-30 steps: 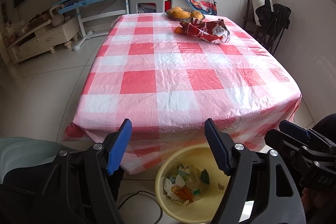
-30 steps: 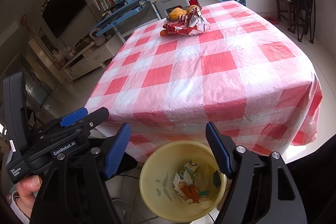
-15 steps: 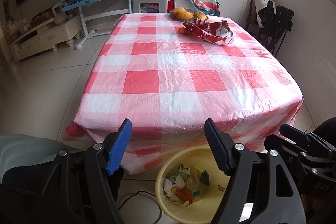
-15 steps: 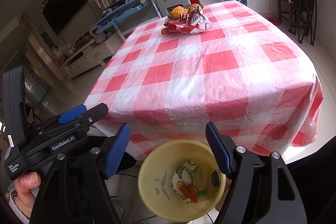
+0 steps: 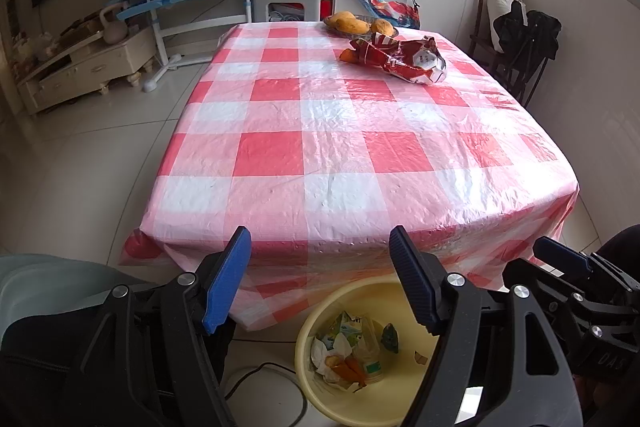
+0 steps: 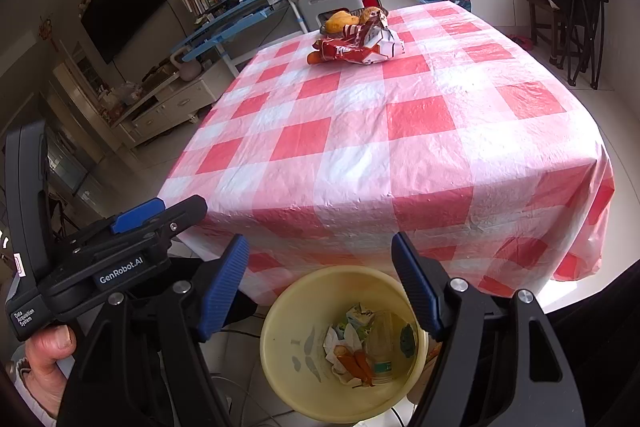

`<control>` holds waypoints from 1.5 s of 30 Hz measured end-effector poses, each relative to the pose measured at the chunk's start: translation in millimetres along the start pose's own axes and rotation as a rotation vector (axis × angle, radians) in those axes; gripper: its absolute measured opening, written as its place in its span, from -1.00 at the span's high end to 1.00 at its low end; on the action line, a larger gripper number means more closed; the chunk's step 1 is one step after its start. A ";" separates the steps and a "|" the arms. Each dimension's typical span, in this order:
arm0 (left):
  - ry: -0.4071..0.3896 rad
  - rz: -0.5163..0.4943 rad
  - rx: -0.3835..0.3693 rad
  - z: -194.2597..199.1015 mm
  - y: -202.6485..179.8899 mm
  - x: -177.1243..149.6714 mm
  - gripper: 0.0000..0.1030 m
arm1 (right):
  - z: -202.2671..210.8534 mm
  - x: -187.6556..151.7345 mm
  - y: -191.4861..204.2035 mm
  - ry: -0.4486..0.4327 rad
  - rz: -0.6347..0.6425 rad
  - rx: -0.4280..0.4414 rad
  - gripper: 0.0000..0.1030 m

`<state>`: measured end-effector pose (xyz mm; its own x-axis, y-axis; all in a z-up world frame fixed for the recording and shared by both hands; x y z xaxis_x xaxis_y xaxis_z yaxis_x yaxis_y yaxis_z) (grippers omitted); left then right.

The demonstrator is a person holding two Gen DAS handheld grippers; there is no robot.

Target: Collect trash

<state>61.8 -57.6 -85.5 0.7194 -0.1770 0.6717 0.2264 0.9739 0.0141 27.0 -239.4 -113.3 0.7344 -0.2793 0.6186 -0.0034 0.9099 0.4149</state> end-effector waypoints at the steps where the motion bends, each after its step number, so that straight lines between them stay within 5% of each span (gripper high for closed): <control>1: 0.000 0.001 0.000 -0.3 0.0 0.0 -0.33 | -0.1 0.0 -0.4 0.001 0.000 -0.001 -0.38; 45: -0.003 0.030 -0.004 -1.6 5.2 1.0 -0.34 | -1.1 -0.3 1.5 0.003 0.005 -0.005 -0.38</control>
<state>64.7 -52.9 -85.9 0.7240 -0.1469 0.6740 0.2074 0.9782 -0.0095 27.5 -237.7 -113.6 0.7366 -0.2739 0.6184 -0.0034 0.9128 0.4083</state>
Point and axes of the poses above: each gripper's, at about its wrist camera, not at the fingertips, and z roughly against the way its jaws point, y to its left, x to its top, the point moved 2 cm from there along -z, roughly the way its jaws point, and after that the axes turned 4 degrees about -z, right-handed, at the moved point
